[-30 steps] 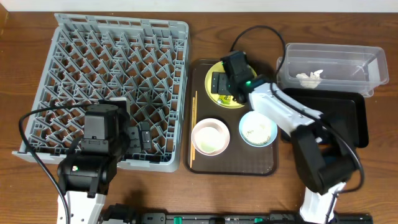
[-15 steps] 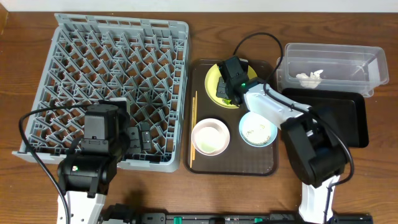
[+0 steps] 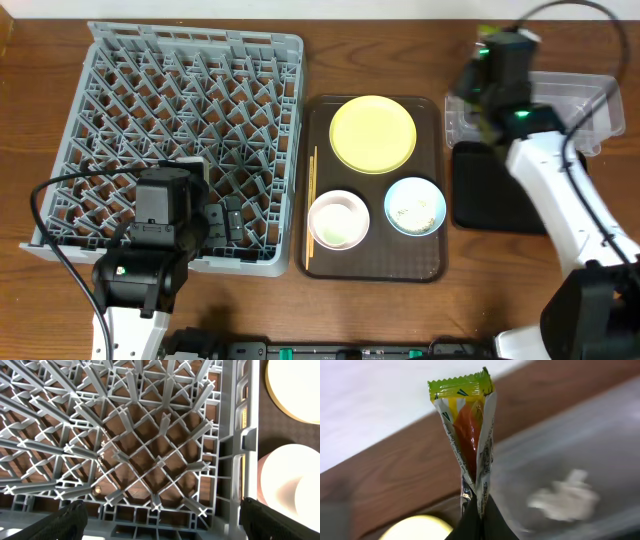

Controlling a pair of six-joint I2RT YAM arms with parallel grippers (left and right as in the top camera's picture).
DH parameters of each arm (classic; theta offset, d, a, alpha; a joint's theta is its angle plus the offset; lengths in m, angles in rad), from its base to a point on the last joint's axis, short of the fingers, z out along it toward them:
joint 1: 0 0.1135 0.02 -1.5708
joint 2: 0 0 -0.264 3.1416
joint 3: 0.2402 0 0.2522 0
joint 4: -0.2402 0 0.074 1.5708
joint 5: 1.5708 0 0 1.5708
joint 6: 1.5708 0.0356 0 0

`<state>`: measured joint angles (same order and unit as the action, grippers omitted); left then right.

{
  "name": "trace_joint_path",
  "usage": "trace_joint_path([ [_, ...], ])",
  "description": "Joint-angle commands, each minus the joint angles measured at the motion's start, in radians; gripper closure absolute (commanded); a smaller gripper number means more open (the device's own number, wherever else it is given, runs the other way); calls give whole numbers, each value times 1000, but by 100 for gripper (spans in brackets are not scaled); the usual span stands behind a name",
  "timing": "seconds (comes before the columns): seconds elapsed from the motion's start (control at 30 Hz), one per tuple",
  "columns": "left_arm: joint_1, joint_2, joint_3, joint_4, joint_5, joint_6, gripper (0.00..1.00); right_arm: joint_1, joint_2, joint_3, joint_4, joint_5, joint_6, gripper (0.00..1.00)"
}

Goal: Sort waste into correct bins and load items into the dishwasher
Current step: 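Grasp the snack wrapper with the right gripper and drop it in the clear bin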

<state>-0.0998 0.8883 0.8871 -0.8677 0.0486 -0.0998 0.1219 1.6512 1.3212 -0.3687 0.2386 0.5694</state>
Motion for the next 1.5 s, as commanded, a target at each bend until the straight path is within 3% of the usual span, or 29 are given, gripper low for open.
trace_joint_path([
  [0.0,5,-1,18,-3,-7,13,2,-100,34,-1,-58,26,133,99],
  [0.03,5,-1,18,-3,-7,13,2,-122,42,-1,-74,26,164,96],
  [0.17,5,-1,18,-3,-7,13,2,-184,72,-1,-70,-15,200,67],
  [0.23,5,-1,18,-3,-7,13,2,-195,72,-1,-50,-39,162,29],
  [0.27,5,-1,18,-3,-8,13,2,-198,71,-1,-31,-70,112,20],
  [0.37,5,-1,18,-3,-7,13,2,-200,54,-1,-10,-150,-24,8],
  [0.5,5,-1,18,-3,-8,13,2,-198,-9,-1,-55,-209,-140,6],
  [0.73,5,-1,18,-3,-8,13,2,-130,-166,-1,-344,-592,-551,20],
  [0.87,5,-1,18,-3,-8,13,2,-17,-175,-3,-577,-609,-666,20],
  [0.97,5,-1,18,-3,-8,13,2,72,-164,-32,-649,-608,-711,22],
  [1.13,5,-1,18,-3,-8,13,2,203,-159,-157,-602,-547,-720,29],
  [1.37,5,-1,18,-4,-7,13,2,340,-159,-371,-383,-475,-641,37],
  [1.47,5,-1,18,-4,-7,13,2,368,-159,-445,-299,-470,-641,47],
])
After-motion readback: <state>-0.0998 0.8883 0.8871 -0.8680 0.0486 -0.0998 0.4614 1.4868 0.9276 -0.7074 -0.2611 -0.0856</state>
